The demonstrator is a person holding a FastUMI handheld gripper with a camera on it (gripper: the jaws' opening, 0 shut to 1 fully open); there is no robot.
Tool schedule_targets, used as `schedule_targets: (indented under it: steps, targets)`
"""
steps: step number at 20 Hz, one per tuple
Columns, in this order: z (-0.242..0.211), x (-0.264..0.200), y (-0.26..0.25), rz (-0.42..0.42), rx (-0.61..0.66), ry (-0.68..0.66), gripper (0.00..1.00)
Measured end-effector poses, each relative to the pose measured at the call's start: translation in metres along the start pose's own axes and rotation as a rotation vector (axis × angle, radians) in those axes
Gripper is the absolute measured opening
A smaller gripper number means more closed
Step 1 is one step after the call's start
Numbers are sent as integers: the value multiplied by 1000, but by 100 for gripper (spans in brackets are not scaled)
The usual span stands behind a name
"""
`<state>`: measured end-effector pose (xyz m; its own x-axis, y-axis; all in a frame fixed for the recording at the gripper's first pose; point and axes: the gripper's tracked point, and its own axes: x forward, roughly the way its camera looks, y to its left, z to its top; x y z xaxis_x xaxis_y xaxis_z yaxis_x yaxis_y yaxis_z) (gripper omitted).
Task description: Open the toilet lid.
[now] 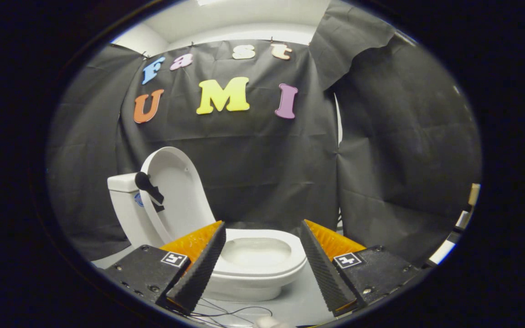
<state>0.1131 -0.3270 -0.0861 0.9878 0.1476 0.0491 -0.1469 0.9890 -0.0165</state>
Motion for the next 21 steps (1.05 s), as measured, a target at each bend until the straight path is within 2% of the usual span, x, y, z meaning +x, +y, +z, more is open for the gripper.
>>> schedule_targets:
  steps: [21]
  targets:
    - [-5,-1,-4,-11,14,17,100]
